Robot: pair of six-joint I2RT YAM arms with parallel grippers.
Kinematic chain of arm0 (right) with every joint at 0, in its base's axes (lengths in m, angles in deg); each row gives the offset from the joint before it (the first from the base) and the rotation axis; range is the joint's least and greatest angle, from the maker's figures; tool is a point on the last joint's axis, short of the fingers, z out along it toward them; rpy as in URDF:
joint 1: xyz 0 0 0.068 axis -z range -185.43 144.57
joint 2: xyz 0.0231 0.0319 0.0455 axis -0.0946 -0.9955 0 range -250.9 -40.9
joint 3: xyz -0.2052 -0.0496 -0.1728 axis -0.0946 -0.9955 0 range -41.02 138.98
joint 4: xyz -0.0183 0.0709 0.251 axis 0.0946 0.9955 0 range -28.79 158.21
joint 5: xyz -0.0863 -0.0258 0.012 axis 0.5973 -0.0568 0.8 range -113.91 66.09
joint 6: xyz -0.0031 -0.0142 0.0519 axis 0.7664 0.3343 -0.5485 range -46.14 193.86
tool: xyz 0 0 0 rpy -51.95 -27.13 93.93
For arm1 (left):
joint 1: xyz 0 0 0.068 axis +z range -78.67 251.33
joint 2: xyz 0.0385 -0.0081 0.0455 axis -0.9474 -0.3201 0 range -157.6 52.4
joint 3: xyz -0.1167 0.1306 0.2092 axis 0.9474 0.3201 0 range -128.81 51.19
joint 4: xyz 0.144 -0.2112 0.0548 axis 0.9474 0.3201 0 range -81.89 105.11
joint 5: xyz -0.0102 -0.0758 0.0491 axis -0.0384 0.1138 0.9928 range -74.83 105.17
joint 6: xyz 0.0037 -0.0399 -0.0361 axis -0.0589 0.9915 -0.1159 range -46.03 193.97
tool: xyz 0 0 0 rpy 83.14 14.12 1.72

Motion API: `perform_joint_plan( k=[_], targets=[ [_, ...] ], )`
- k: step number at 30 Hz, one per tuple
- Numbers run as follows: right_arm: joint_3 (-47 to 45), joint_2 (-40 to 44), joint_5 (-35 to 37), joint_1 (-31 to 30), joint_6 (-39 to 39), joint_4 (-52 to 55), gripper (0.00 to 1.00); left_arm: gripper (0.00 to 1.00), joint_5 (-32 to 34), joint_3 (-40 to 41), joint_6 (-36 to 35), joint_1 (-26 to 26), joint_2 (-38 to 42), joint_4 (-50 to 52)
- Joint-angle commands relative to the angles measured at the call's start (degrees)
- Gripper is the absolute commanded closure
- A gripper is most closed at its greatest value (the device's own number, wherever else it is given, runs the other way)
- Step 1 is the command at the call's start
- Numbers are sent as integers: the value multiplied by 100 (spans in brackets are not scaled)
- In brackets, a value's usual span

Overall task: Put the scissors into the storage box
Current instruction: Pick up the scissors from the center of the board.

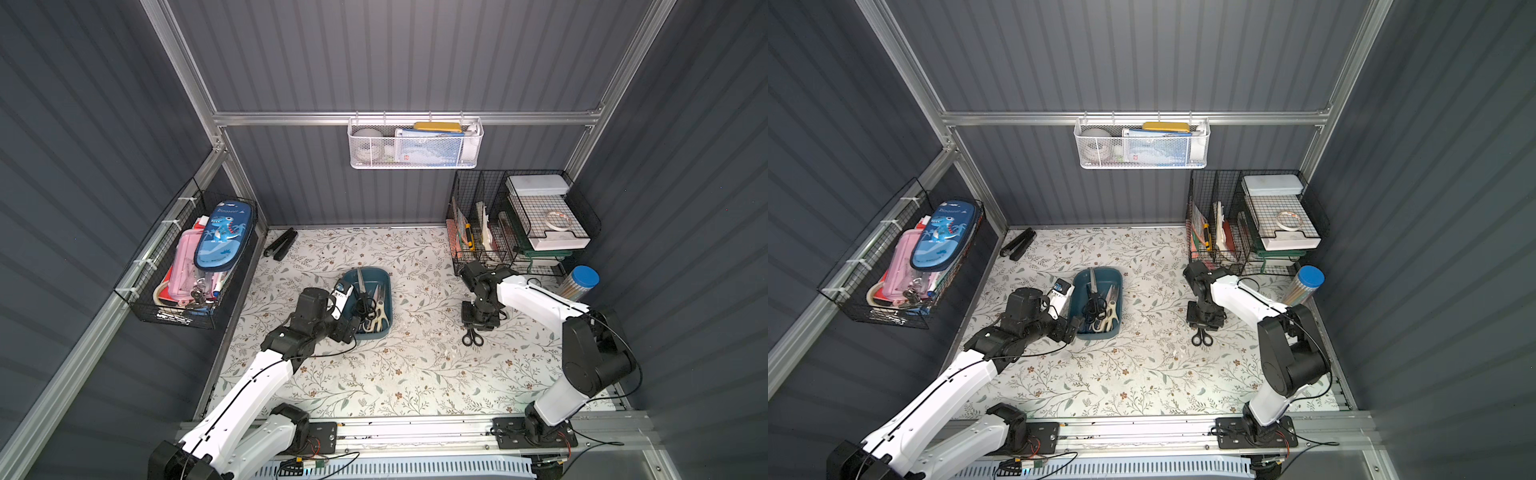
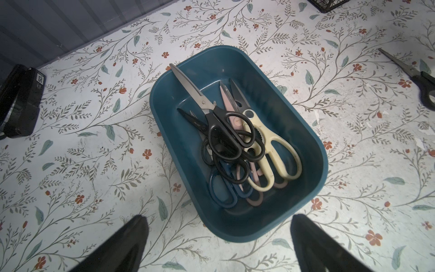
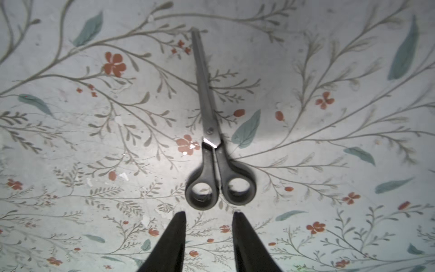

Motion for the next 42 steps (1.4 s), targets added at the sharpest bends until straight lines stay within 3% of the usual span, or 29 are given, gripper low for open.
perform_joint_plan(
  k=[1, 6, 27, 33, 42],
  targets=[
    [-111, -83, 118, 30, 53, 91, 62, 1, -110, -109, -115, 42, 109, 35],
    [-139, -390, -225, 26, 48, -160, 64, 0, -96, -129, -115, 41, 65, 90],
    [-660, -866, -254, -61, -25, -844, 66, 1, -75, -159, -116, 42, 10, 102],
    [-607, -1045, -135, -110, -78, -886, 82, 1, -92, -204, -89, 42, -65, 149],
    [-43, -842, 91, -372, 29, -545, 85, 1, 385, -225, 122, 42, -35, 234]
  ],
)
